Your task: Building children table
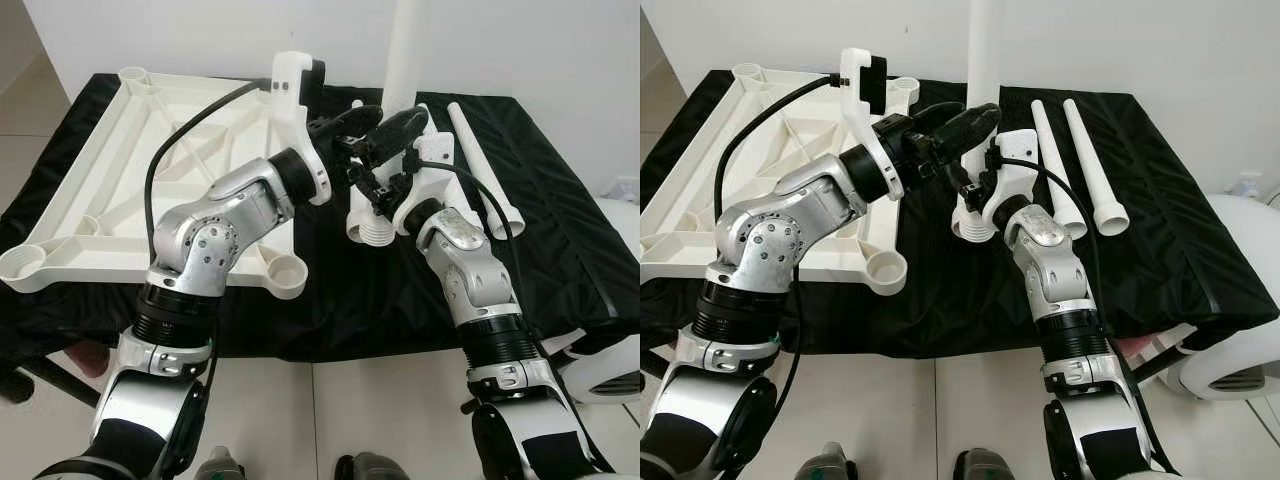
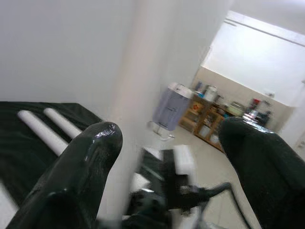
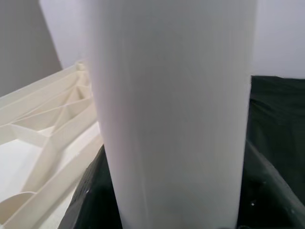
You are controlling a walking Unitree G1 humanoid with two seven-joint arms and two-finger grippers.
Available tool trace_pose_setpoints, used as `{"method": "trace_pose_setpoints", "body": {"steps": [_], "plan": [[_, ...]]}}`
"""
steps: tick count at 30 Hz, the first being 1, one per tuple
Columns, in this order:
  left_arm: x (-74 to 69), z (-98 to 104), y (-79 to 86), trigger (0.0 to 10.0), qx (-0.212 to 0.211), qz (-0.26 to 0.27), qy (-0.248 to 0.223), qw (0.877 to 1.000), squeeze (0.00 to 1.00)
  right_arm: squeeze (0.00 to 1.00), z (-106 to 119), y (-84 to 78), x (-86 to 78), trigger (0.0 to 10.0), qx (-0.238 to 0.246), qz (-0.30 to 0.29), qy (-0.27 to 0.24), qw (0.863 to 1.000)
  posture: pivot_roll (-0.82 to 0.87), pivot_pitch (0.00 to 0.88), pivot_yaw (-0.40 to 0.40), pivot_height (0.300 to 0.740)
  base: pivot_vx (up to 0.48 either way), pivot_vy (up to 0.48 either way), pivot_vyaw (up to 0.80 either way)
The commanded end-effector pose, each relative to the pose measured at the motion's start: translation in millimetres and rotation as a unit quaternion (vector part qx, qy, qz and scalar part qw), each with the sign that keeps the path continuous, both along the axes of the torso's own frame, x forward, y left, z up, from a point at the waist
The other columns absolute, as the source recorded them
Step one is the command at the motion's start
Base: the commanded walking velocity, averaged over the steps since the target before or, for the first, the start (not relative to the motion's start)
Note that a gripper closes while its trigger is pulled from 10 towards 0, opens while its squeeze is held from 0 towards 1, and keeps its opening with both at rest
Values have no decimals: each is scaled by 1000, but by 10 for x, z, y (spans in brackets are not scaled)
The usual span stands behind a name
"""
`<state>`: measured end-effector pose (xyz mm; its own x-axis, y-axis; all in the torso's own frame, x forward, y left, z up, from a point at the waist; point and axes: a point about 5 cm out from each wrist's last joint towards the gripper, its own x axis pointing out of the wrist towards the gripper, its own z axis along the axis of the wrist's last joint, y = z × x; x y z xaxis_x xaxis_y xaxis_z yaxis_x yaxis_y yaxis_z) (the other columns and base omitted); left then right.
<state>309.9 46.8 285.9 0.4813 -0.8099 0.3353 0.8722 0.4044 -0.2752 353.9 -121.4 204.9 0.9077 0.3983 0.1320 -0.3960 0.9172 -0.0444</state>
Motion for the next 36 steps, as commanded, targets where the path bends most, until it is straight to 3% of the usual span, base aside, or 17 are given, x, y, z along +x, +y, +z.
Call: {"method": "trace_pose_setpoints", "body": {"steps": [1, 4, 7, 10, 13, 15, 17, 19, 20, 21, 23, 28, 36], "plan": [[69, 0, 49, 10000, 5, 7, -16, 1000, 0, 0, 34, -50, 12, 10000, 16, -23, -12, 1000, -21, 1, -37, 740, 0, 0, 0], [270, -117, 250, 10000, 35, 105, 11, 994, 0, 0, 43, -107, 15, 10000, 44, -49, -15, 998, -23, 5, -37, 740, 0, 0, 0], [327, -156, 348, 10000, 50, 141, 15, 989, 0, 0, 42, -119, 14, 10000, 56, -54, -12, 997, -22, 5, -38, 740, 0, 0, 0], [348, -224, 484, 10000, 82, 171, -13, 982, 0, 0, 64, -131, 6, 10000, 69, -54, -19, 996, -22, 9, -38, 740, 0, 0, 0], [396, -417, 642, 10000, 144, 215, -13, 966, 0, 0, 125, -91, -46, 10000, 98, -16, -40, 994, -26, 11, -37, 740, 0, 0, 0], [404, -493, 669, 10000, 163, 224, -15, 961, 0, 0, 142, -80, -66, 10000, 105, -7, -47, 993, -26, 13, -37, 740, 0, 0, 0], [384, -624, 688, 10000, 210, 238, -45, 947, 0, 0, 182, -72, -107, 10000, 121, 4, -62, 991, -29, 15, -35, 740, 0, 0, 0], [328, -716, 657, 10000, 248, 226, -81, 938, 0, 0, 208, -81, -125, 10000, 127, 5, -70, 989, -29, 17, -33, 740, 0, 0, 0], [273, -787, 623, 10000, 291, 206, -118, 927, 0, 0, 220, -96, -127, 10000, 131, 3, -73, 989, -28, 19, -32, 740, 0, 0, 0], [273, -787, 623, 10000, 291, 206, -118, 927, 0, 0, 220, -96, -127, 10000, 131, 3, -73, 989, -28, 19, -32, 740, 0, 0, 0], [192, -917, 579, 10000, 340, 166, -152, 913, 0, 0, 235, -116, -128, 10000, 137, 0, -75, 988, -26, 20, -31, 740, 0, 0, 0], [73, -1066, 599, 10000, 365, 99, -167, 910, 0, 0, 258, -154, -134, 10000, 142, -1, -81, 987, -20, 24, -29, 740, 0, 0, 0], [144, -1172, 829, 10000, 390, 127, -147, 900, 0, 0, 260, -217, -165, 10000, 141, 2, -88, 986, -17, 23, -22, 740, 0, 0, 0]]}}
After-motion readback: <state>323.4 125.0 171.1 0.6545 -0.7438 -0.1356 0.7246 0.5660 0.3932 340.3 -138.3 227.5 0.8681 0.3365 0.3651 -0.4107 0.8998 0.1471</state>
